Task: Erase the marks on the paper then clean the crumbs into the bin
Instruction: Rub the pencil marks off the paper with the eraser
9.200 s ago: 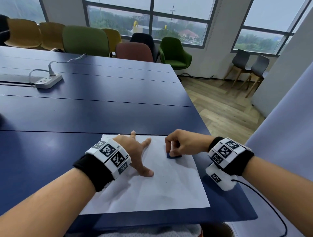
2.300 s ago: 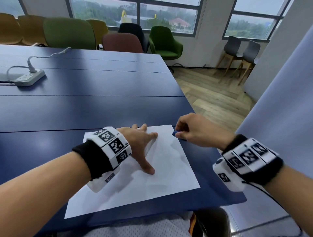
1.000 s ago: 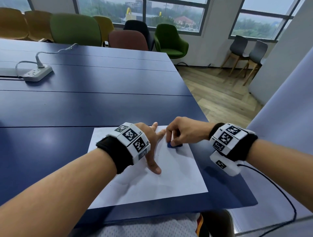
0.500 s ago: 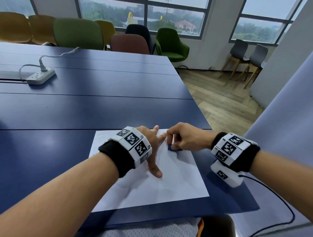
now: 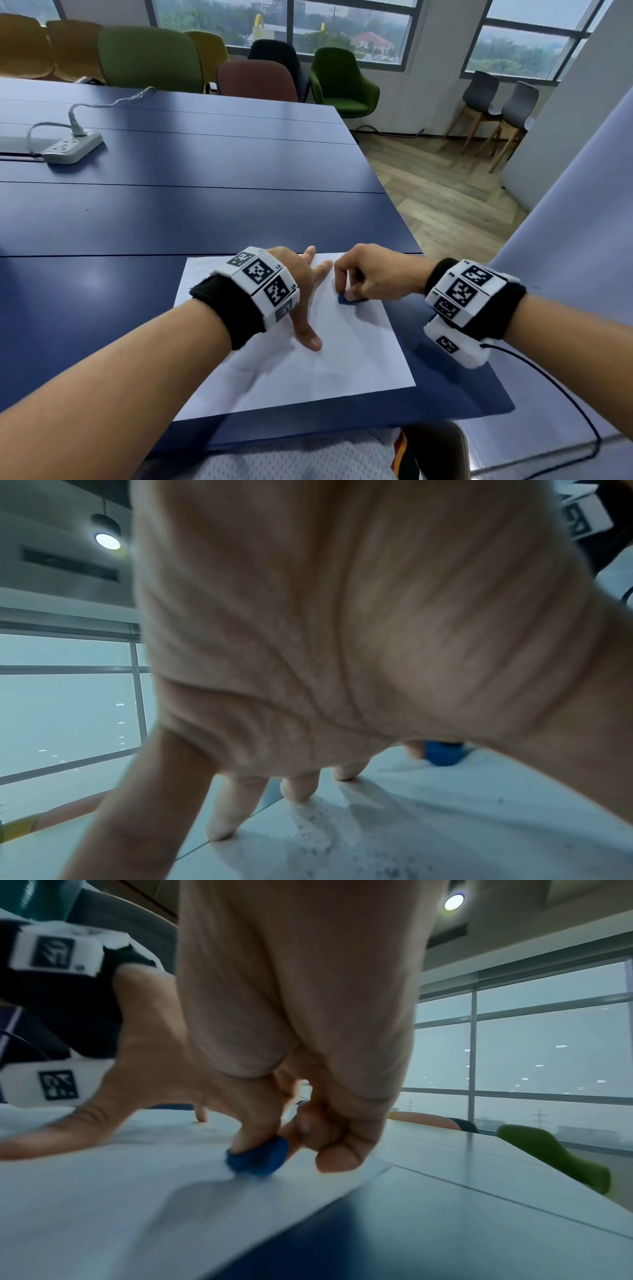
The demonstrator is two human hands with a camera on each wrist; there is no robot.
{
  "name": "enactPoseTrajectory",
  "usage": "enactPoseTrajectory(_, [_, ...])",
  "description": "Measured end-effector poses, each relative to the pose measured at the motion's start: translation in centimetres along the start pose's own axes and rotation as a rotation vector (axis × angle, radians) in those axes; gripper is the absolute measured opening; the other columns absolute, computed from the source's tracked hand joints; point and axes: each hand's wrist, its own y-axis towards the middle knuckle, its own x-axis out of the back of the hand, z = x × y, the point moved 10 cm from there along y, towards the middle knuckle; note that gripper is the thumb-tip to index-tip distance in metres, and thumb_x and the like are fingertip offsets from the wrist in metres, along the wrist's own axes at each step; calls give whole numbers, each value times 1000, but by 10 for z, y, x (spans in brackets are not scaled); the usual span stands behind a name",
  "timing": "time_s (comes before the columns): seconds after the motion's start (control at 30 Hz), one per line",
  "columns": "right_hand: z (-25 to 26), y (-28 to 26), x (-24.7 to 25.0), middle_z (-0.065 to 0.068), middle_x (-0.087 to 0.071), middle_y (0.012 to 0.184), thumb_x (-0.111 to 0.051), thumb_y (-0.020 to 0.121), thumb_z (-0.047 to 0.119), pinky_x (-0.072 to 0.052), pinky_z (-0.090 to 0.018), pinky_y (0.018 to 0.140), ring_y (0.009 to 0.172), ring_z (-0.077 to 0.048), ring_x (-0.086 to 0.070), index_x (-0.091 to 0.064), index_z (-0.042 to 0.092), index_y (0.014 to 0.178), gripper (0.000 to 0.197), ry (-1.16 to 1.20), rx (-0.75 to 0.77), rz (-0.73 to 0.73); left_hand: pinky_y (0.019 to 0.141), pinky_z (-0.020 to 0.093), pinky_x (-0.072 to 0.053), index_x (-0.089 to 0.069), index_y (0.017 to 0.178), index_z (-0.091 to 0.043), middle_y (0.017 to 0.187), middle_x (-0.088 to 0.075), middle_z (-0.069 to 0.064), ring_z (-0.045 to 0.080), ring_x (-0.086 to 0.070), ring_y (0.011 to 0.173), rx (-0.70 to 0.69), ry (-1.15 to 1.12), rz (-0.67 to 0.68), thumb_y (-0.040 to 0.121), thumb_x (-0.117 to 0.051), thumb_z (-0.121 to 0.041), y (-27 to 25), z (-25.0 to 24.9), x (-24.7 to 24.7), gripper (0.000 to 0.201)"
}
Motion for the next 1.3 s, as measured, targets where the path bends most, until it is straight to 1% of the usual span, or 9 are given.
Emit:
enactPoseTrajectory(0.1, [-6,-4,2,9,-54,60,-69,83,11,-39,-15,54,51,-3,-49,-65,20,80,10,71,-21,-77,104,49,-41,14,152,-40,163,15,-6,35,-26,145,2,5,4,47,-71,-85,0,0,-1,142])
enactPoseTrajectory(0.23, [7,-18,-24,5,-63,66,-70,83,12,-46,-20,60,57,-4,-55,-70,19,84,7,40,16,208,106,49,-40,15,152,-39,162,17,-5,35,-25,146,6,5,18,47,-71,-85,-1,0,-2,144])
enactPoseTrajectory(0.4, [2,-8,0,7,-56,63,-68,83,10,-40,-15,55,52,-1,-50,-61,30,72,24,56,-17,-55,107,50,-39,15,152,-42,163,15,-6,36,-26,145,-5,-10,15,47,-73,-84,0,0,-1,142])
enactPoseTrajectory(0.57, [10,-30,-32,-3,-65,71,-70,83,14,-49,-24,61,61,-9,-57,-70,19,86,5,26,5,221,107,50,-38,15,153,-38,163,16,-4,36,-24,146,-1,1,16,47,-72,-84,-1,0,-2,144])
enactPoseTrajectory(0.73, [5,-28,-17,-1,-60,68,-68,84,12,-42,-17,55,57,-7,-50,-66,20,83,8,84,-25,-16,109,50,-37,17,152,-40,162,17,-4,35,-22,146,-1,5,12,46,-71,-86,1,1,-2,145])
enactPoseTrajectory(0.87, [16,-47,-40,-4,-65,75,-69,83,12,-48,-25,62,62,-13,-54,-70,20,85,8,77,37,210,108,49,-37,17,152,-39,162,18,-5,34,-22,146,7,4,24,47,-72,-85,0,0,-2,145])
enactPoseTrajectory(1.03, [12,-33,-24,-8,-65,78,-66,85,8,-46,-18,58,61,-10,-53,-67,18,86,10,117,6,-2,109,50,-34,18,151,-40,162,20,-6,35,-20,147,8,2,27,47,-72,-85,1,1,-3,145])
enactPoseTrajectory(1.2, [16,-54,-42,-7,-68,81,-70,83,12,-48,-27,63,67,-21,-56,-69,21,85,10,77,46,219,106,48,-38,16,152,-39,162,17,-5,34,-23,146,10,11,10,45,-71,-86,-1,1,-1,146])
enactPoseTrajectory(1.3, [13,-39,-28,-4,-65,75,-69,84,13,-45,-21,59,60,-10,-52,-69,22,86,9,66,28,95,103,48,-39,15,152,-40,162,17,-6,33,-25,146,8,19,-6,46,-71,-86,0,0,-1,144])
